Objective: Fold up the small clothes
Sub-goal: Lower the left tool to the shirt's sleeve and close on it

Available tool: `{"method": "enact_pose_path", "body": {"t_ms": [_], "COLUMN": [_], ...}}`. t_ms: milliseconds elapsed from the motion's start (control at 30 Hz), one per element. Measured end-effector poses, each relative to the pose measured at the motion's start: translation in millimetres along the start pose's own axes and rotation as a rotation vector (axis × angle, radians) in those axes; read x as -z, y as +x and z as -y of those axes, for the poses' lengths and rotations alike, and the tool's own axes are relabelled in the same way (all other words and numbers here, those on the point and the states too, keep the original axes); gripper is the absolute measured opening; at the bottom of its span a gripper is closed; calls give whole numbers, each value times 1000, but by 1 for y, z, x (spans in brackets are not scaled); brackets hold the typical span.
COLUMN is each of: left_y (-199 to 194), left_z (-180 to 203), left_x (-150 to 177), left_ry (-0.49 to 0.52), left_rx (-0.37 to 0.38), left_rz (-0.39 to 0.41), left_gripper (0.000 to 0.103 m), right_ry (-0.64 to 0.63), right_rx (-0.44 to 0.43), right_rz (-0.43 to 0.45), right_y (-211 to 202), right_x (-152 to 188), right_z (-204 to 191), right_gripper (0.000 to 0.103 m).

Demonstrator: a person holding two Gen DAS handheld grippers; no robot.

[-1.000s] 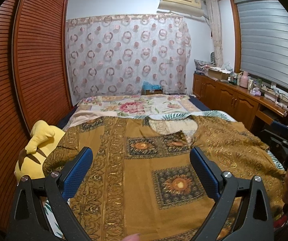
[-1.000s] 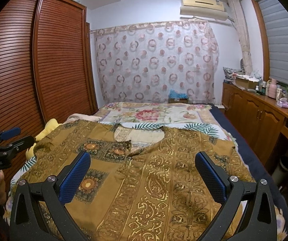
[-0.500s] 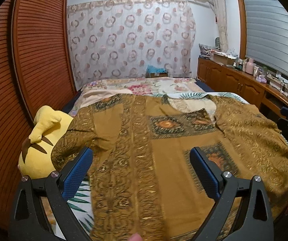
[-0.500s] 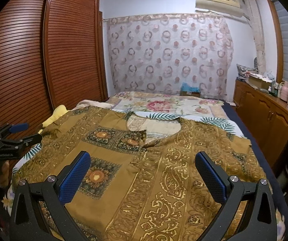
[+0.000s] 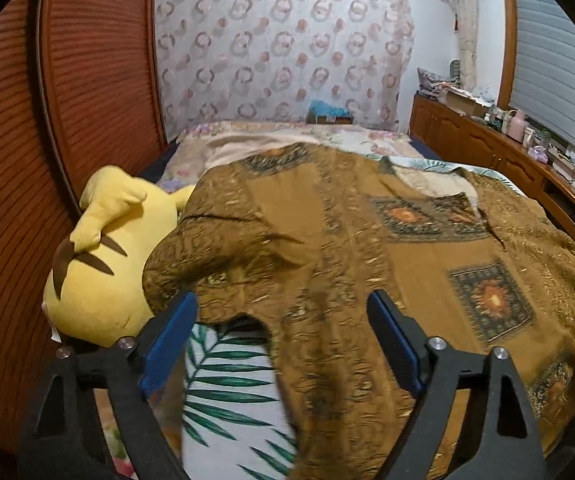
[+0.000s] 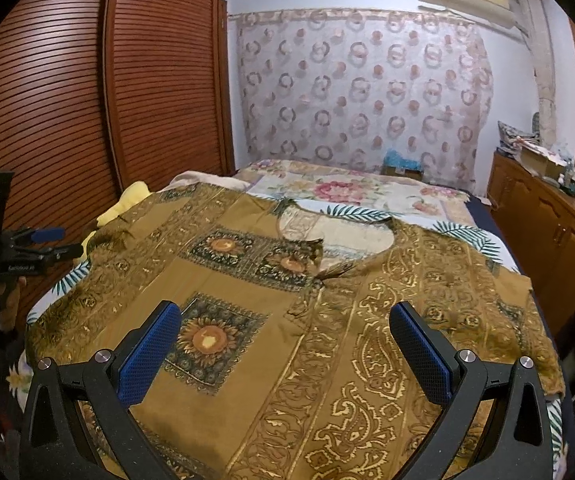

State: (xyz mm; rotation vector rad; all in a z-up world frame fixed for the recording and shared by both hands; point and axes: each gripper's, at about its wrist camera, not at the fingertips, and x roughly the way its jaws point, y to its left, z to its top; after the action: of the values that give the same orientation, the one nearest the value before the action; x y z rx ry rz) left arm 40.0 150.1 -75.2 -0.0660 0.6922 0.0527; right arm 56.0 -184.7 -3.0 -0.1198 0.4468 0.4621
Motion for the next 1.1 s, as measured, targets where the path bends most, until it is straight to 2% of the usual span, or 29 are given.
{"method": "enact_pose_path", "body": {"t_ms": [167,333,433,633,667,700,833,900,933,1067,1100], "left_y": [21,37,44,53,54,55,54,53,51,45,42], "left_z": [-21,-41,-52,-53,-51,-50,-49,-50,-49,-42,-38], "left_x": [0,0,0,3,4,5,7,7,6,4,2], "left_ry": [-36,-62,-87,-91,-85,-82,-65,-58,-44,-3,21], "left_rx": [-3,-19,-4,36,40,48,31,19,3,-7,-33], "left_rz": [-69,-119,-148,-190,-197,-203,-199,-193,-189,-178,-163], "left_gripper": [69,69,69,59,53,52,47,41,35,4,4], "right_ry": [-15,-41,-52,-66,-72,-76,-86,-85,-84,-80,-81], "right_rx": [-18,-40,-60,-96,-99,-100,-101,-101,-100,-101,-101], "right_rz": [-18,-38,-59,-90,-91,-92,-96,-97,-97,-99,-101], "right_y": [9,20,29,37,36,36,35,34,34,35,34], "right_x": [-5,-9,-11,-14,-13,-12,-10,-9,-9,-6,-5], "right_z": [-2,-8,-10,-15,-16,-18,-22,-22,-22,-23,-24], "right_gripper": [103,103,103,103,103,103,103,103,103,103,103]}}
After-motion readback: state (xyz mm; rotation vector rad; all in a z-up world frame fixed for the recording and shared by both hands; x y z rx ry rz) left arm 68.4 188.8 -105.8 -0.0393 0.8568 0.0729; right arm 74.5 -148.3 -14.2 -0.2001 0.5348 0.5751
